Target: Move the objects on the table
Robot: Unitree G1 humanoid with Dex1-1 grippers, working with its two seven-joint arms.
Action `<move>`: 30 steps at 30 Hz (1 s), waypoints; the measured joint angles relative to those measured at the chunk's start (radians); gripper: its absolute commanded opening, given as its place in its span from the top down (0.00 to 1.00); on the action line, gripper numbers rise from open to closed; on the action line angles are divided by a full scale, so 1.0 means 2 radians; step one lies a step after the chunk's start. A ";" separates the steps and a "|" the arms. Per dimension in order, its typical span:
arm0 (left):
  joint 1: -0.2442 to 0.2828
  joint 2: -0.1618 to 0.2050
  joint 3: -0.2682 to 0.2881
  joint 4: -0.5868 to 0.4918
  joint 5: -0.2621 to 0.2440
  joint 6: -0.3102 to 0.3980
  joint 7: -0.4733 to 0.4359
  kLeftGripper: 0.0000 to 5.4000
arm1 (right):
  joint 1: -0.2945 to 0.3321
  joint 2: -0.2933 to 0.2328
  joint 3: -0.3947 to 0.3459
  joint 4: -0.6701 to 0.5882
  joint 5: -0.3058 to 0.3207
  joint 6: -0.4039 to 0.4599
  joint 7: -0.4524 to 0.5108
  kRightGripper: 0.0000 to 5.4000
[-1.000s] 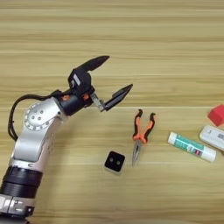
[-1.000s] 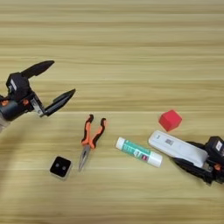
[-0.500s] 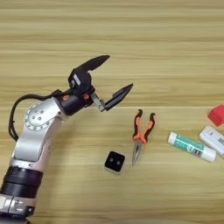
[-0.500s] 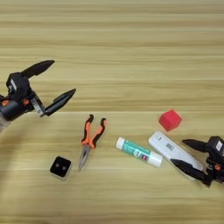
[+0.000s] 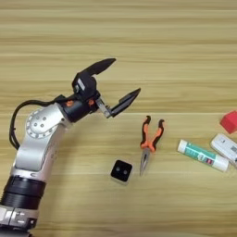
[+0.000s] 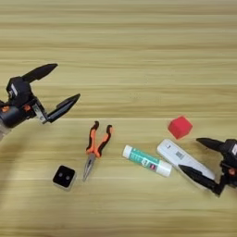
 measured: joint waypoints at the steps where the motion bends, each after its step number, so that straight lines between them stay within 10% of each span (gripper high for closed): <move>1: 0.000 -0.001 0.000 0.001 0.000 0.000 0.000 0.00 | 0.000 0.002 -0.003 -0.004 0.004 0.000 -0.001 0.00; 12: 0.000 -0.002 0.000 0.009 0.000 -0.007 0.000 0.00 | -0.021 0.023 -0.023 -0.068 0.027 0.011 -0.058 0.00; 30: -0.003 -0.003 0.000 0.013 0.000 -0.010 0.000 0.00 | -0.064 0.043 0.016 -0.054 -0.025 0.087 -0.168 0.00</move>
